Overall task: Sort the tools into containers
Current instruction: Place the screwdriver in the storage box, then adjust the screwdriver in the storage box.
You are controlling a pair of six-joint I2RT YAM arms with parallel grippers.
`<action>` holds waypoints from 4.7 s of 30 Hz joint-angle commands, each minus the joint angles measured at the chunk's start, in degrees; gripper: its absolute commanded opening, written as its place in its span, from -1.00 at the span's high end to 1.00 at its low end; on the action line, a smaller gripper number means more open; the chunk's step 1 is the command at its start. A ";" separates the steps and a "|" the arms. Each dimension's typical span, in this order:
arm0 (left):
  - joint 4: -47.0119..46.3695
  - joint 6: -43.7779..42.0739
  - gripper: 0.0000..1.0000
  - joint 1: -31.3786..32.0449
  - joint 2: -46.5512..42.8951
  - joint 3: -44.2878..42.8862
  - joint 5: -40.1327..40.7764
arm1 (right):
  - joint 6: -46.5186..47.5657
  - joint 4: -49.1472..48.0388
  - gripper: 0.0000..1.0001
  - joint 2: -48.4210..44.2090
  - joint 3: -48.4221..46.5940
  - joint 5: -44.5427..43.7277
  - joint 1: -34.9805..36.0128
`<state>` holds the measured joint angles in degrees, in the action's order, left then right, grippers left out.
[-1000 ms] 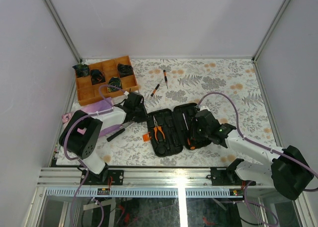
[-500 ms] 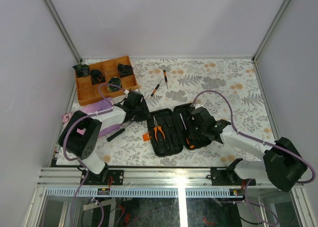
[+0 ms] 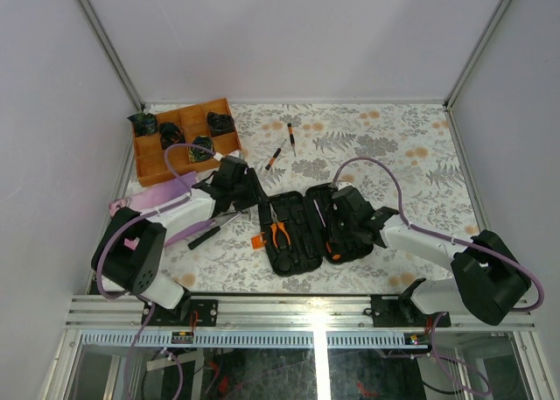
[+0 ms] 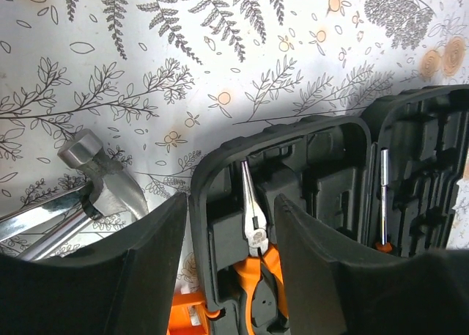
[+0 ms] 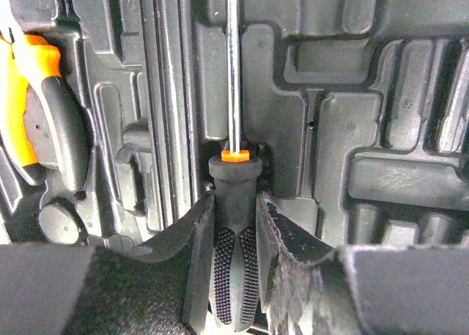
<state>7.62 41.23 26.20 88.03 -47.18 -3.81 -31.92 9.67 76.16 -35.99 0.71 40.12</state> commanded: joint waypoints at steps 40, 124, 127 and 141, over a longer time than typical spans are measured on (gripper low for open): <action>3.94 -4.61 -0.02 5.83 -0.92 -5.62 1.80 | 4.23 12.13 0.49 -2.73 -2.91 5.56 -0.13; 15.24 8.30 0.23 36.08 5.09 -13.72 16.86 | -7.33 5.03 0.43 -11.37 -4.62 -5.25 -4.36; 14.71 8.36 0.24 36.45 6.24 -13.59 16.79 | -7.20 4.13 0.44 -10.85 -4.41 -3.54 -5.31; 13.58 7.24 0.48 36.87 10.24 -14.78 15.97 | -4.71 1.51 0.50 -6.44 -6.73 2.49 -6.89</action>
<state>21.85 48.40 62.35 97.80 -61.06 10.98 -38.70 14.31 68.05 -38.74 -0.23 34.04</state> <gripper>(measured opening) 0.268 0.251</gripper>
